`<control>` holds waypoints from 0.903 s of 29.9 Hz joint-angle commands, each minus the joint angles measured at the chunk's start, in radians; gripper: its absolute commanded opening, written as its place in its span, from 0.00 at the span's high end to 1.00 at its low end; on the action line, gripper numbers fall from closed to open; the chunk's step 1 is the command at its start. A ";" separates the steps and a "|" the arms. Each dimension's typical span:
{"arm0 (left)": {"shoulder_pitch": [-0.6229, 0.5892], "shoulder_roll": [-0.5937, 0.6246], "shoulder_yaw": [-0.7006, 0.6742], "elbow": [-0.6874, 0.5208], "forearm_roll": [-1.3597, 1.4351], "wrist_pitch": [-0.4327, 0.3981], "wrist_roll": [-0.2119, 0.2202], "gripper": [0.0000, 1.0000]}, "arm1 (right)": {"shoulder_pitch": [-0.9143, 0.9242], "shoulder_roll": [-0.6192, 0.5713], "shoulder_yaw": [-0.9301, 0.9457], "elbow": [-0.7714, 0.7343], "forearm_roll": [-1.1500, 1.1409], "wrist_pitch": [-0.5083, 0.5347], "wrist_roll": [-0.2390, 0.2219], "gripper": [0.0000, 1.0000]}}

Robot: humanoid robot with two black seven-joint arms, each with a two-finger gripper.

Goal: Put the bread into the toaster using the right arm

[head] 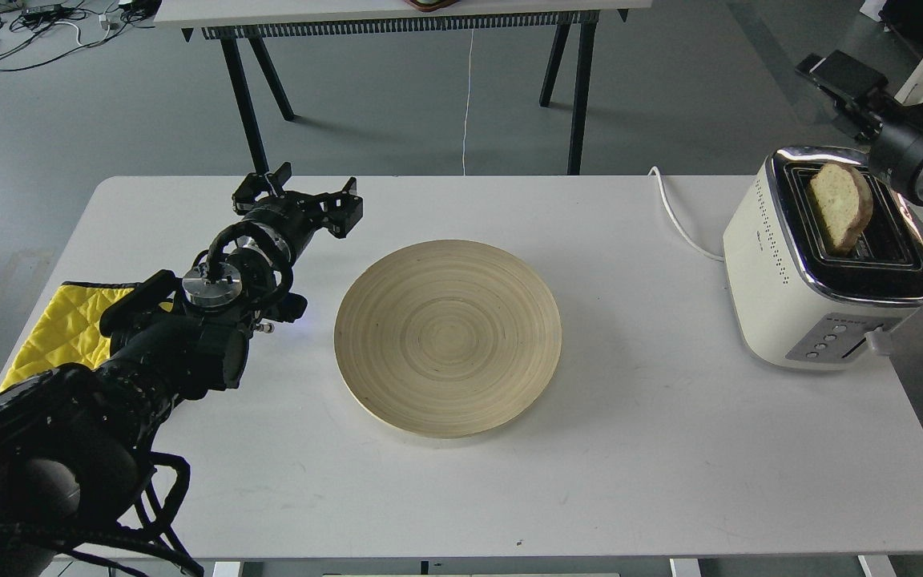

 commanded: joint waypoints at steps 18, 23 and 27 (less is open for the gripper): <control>0.000 0.000 0.000 0.000 0.000 0.000 0.000 0.00 | -0.581 0.439 0.531 -0.386 0.569 0.597 0.236 0.01; 0.000 0.002 0.000 0.000 0.000 0.000 0.000 0.00 | -0.680 0.521 0.634 -0.512 0.569 0.726 0.236 0.01; 0.000 0.002 0.000 0.000 0.000 0.000 0.000 0.00 | -0.712 0.559 0.637 -0.564 0.571 0.726 0.236 0.01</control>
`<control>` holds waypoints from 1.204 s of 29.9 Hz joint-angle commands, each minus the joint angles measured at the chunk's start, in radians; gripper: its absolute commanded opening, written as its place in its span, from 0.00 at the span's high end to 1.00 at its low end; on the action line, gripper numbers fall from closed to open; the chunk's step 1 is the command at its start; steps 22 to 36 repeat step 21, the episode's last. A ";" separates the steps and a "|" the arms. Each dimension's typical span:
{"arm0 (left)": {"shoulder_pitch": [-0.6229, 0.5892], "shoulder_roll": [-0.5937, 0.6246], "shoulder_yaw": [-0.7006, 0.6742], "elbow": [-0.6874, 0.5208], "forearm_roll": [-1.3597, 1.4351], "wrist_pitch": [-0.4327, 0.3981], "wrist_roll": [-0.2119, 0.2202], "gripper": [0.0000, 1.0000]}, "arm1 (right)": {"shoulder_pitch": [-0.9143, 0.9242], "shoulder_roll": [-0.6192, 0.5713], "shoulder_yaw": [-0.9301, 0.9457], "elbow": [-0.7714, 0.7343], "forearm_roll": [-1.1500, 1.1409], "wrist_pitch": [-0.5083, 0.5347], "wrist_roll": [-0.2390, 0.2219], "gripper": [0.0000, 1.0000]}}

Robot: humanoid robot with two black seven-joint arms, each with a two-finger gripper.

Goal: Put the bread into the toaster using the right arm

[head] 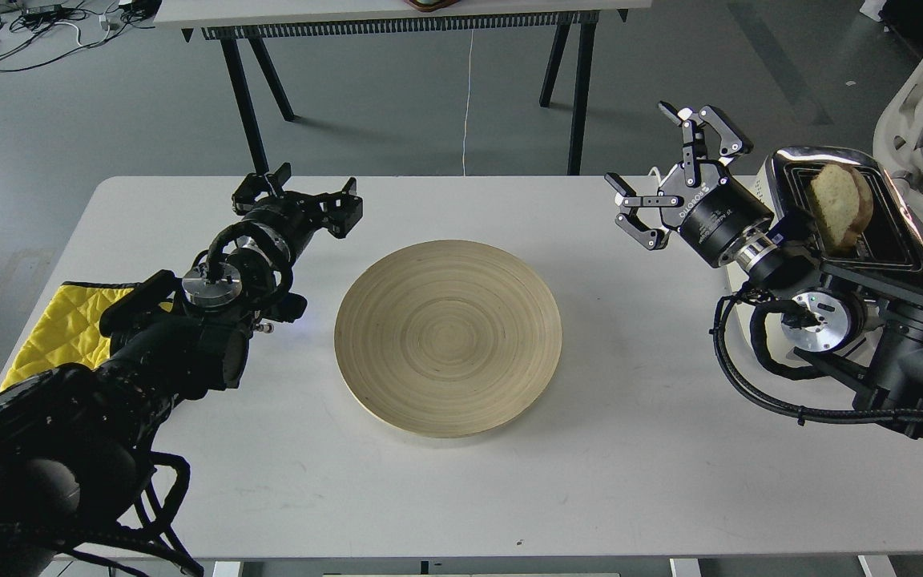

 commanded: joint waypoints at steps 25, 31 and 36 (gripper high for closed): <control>0.000 -0.001 0.000 0.000 0.000 0.000 0.000 0.00 | -0.051 0.065 0.051 -0.057 0.000 0.005 0.000 0.01; 0.000 -0.001 0.000 0.000 0.000 0.000 0.000 0.00 | -0.051 0.065 0.051 -0.057 0.000 0.005 0.000 0.01; 0.000 -0.001 0.000 0.000 0.000 0.000 0.000 0.00 | -0.051 0.065 0.051 -0.057 0.000 0.005 0.000 0.01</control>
